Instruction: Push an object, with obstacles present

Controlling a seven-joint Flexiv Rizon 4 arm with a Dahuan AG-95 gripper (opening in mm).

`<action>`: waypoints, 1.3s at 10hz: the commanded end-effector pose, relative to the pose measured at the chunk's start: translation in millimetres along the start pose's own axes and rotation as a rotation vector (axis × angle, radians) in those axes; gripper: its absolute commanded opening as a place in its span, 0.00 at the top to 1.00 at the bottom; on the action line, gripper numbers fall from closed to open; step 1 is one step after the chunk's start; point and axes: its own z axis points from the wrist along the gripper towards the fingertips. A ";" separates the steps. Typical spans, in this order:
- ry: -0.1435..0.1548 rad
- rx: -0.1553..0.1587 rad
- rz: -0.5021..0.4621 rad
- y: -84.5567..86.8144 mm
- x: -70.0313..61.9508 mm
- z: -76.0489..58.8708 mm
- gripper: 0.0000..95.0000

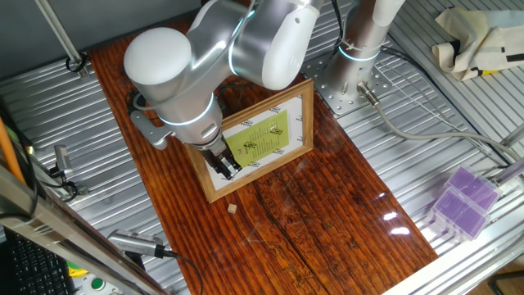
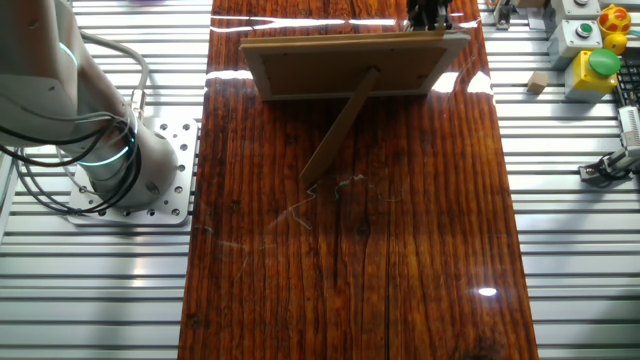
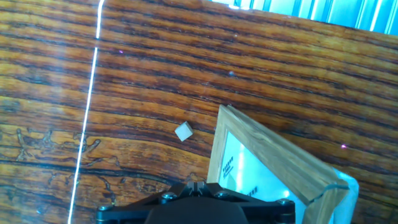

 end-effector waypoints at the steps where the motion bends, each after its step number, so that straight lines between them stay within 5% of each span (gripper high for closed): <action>1: -0.007 0.001 0.008 -0.1 0.0 -0.3 1.00; 5: -0.006 0.004 0.035 10.0 -16.2 15.6 1.00; 9: -0.022 0.030 0.066 22.5 -27.6 52.5 1.00; 13: -0.029 0.046 0.062 15.6 -37.0 77.7 1.00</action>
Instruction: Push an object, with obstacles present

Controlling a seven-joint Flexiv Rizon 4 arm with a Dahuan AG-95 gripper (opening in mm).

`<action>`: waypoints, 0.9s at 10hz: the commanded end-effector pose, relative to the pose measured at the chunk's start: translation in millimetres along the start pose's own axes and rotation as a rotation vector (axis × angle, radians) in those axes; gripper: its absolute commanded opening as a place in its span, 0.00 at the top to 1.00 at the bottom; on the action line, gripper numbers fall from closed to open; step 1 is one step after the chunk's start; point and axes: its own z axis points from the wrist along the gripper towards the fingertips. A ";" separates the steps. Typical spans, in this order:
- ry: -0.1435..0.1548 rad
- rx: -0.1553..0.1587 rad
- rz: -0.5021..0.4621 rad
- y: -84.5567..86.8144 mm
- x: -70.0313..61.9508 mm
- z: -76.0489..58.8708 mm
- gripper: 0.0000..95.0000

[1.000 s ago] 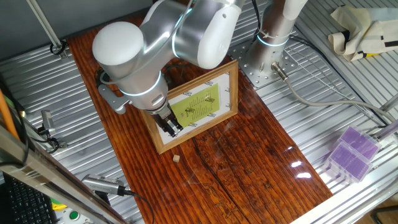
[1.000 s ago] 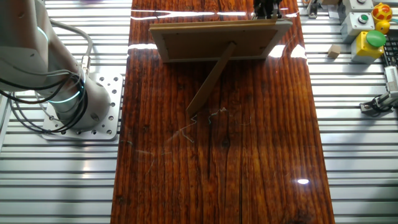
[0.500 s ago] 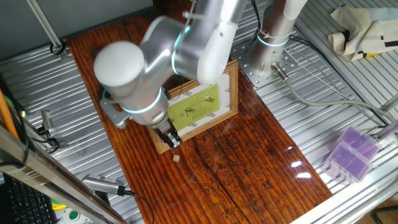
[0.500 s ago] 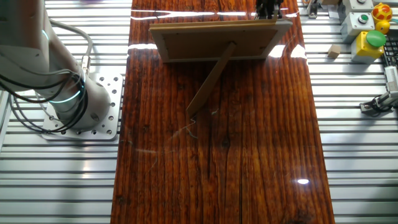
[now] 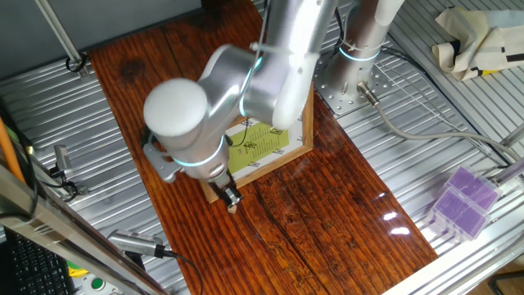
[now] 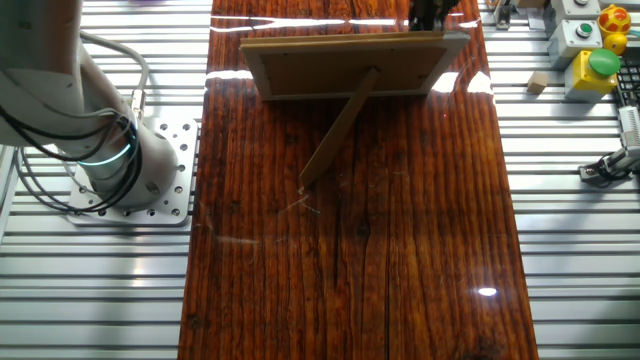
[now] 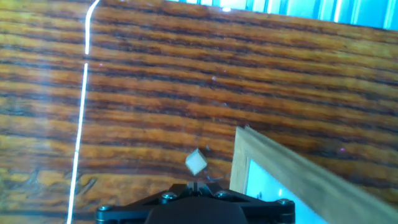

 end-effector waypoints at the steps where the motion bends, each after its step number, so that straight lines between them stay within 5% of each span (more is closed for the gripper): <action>1: -0.004 0.005 -0.014 -4.4 0.7 8.1 1.00; 9: -0.009 0.047 -0.045 -11.9 0.8 46.7 1.00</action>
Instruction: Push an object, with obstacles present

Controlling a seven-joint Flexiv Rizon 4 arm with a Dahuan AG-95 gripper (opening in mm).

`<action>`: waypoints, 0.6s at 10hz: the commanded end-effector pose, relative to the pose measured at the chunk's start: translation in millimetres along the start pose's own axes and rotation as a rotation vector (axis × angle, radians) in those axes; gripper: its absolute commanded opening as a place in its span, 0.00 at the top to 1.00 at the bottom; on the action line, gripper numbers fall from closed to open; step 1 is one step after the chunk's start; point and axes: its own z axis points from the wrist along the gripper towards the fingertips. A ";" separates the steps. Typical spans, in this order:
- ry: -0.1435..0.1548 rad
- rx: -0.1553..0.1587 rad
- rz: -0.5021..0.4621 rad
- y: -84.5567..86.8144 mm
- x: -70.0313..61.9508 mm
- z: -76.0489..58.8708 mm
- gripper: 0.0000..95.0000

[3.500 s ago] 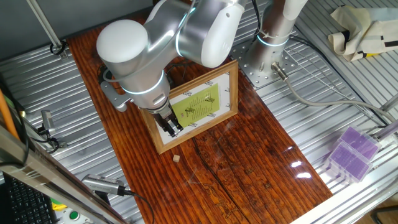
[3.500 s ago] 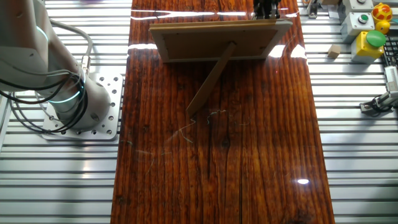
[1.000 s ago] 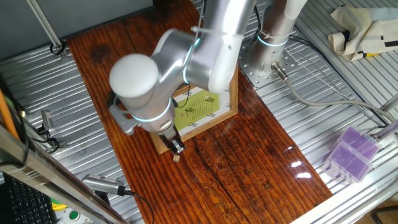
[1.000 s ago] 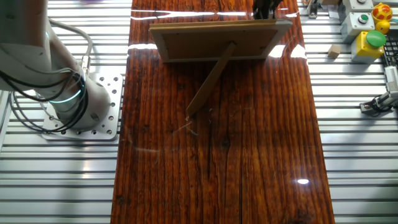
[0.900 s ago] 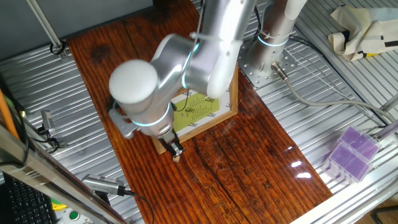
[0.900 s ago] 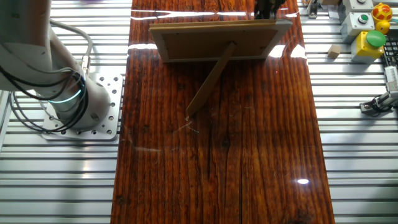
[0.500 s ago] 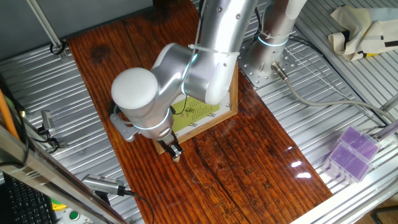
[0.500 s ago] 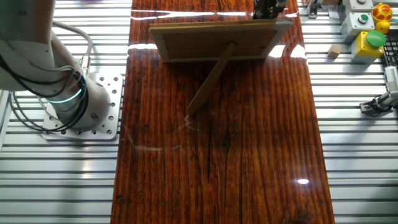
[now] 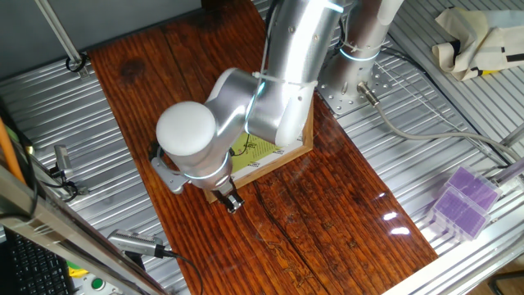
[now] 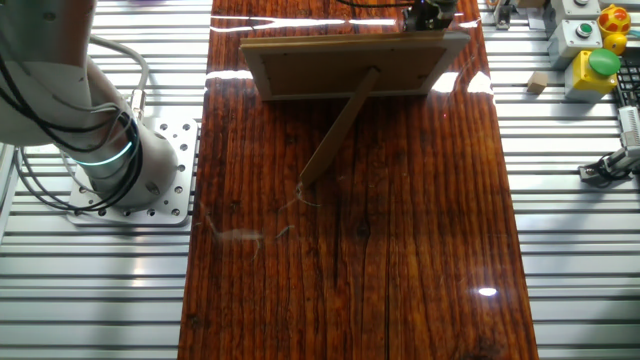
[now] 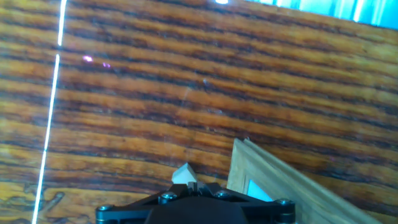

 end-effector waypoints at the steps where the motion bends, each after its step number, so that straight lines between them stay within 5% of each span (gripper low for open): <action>1: -0.006 0.014 -0.001 -1.9 -1.4 4.4 1.00; 6: -0.024 0.030 -0.001 -5.1 -3.9 13.5 1.00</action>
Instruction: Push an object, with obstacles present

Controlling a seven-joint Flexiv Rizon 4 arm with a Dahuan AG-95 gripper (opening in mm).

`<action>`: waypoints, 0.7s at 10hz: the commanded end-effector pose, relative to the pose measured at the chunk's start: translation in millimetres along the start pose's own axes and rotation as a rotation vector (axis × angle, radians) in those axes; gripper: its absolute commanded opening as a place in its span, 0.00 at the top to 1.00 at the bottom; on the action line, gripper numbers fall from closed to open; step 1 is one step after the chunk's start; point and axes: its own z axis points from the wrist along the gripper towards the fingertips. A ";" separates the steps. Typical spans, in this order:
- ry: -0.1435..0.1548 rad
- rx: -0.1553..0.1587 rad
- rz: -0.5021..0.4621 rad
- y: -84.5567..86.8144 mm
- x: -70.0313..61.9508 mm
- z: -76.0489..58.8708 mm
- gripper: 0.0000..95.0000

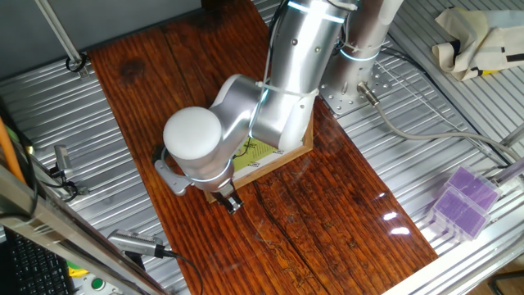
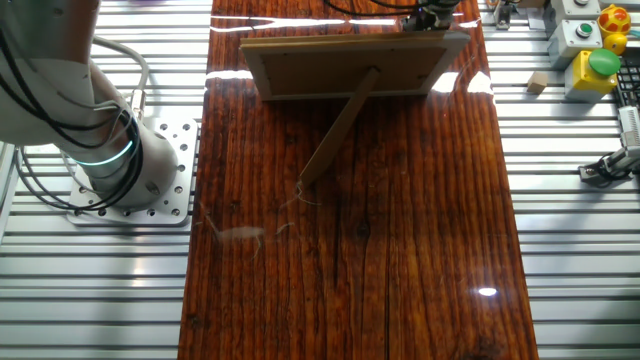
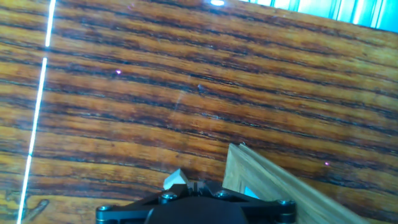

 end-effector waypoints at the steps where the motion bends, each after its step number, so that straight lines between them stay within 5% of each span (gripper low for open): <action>1: -0.003 0.003 -0.003 -1.0 -0.2 2.6 1.00; 7: -0.005 -0.001 0.008 3.3 -3.8 7.6 1.00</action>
